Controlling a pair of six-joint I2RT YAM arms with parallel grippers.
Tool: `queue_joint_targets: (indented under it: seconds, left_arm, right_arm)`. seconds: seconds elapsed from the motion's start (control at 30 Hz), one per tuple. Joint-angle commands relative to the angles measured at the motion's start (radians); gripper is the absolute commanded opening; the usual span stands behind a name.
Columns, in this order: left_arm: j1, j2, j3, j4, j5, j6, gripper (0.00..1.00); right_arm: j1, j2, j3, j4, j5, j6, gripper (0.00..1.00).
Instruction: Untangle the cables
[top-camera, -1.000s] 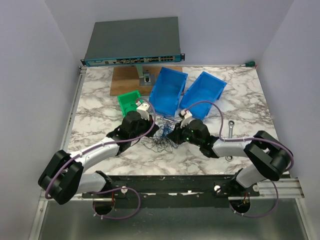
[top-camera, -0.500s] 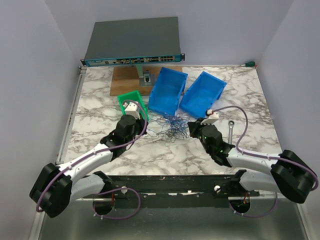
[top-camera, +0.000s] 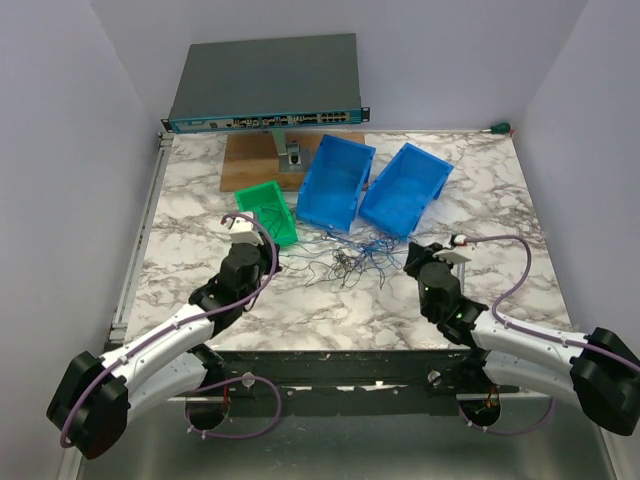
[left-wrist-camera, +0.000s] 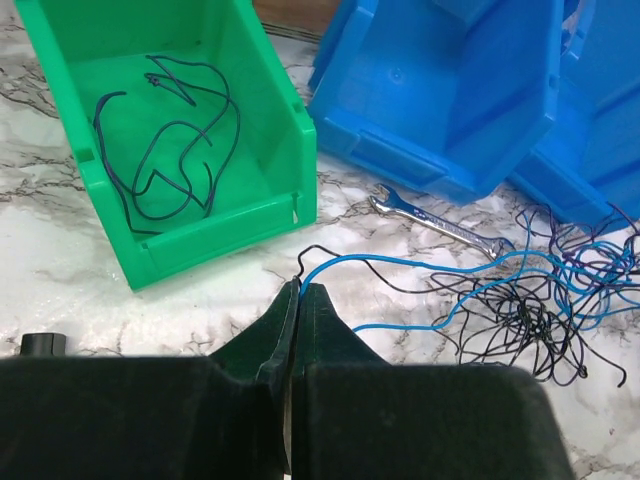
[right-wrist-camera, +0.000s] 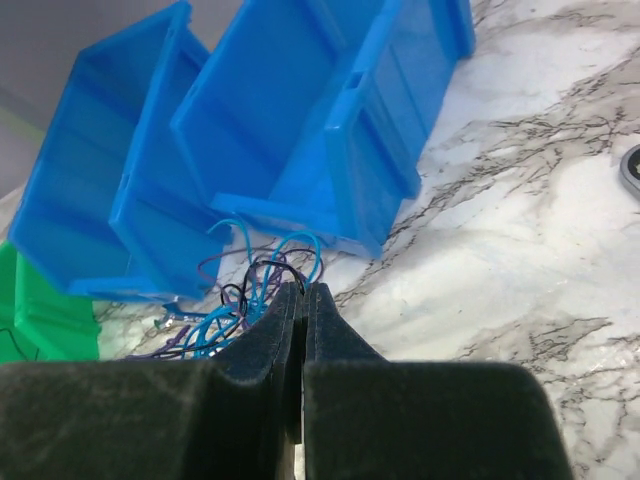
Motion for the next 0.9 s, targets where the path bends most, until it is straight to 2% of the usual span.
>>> queue_joint_targets:
  seconds: [0.0,0.17,0.33,0.53,0.77,0.87]
  left_arm:
    - [0.000,-0.024,-0.001,0.003,-0.089,-0.015,0.00]
    - [0.000,-0.083,-0.018,-0.033,-0.176,-0.044,0.00]
    - [-0.001,-0.182,-0.088,-0.026,-0.301,-0.116,0.00]
    - [-0.001,-0.242,-0.134,0.004,-0.339,-0.127,0.00]
    - [0.000,-0.211,-0.115,0.002,-0.310,-0.086,0.00]
    - [0.000,-0.203,-0.108,0.039,-0.198,-0.006,0.00]
  right_arm:
    - [0.007,0.005,0.002,-0.043,0.122,0.043,0.01]
    - [0.007,-0.010,0.007,-0.087,0.164,0.069,0.01]
    - [0.007,-0.068,0.002,-0.180,0.300,0.150,0.01]
    - [0.007,-0.151,-0.032,-0.237,0.346,0.213,0.01]
    - [0.007,-0.126,-0.014,-0.235,0.314,0.197,0.01]
    - [0.007,-0.101,0.008,-0.235,0.275,0.162,0.01]
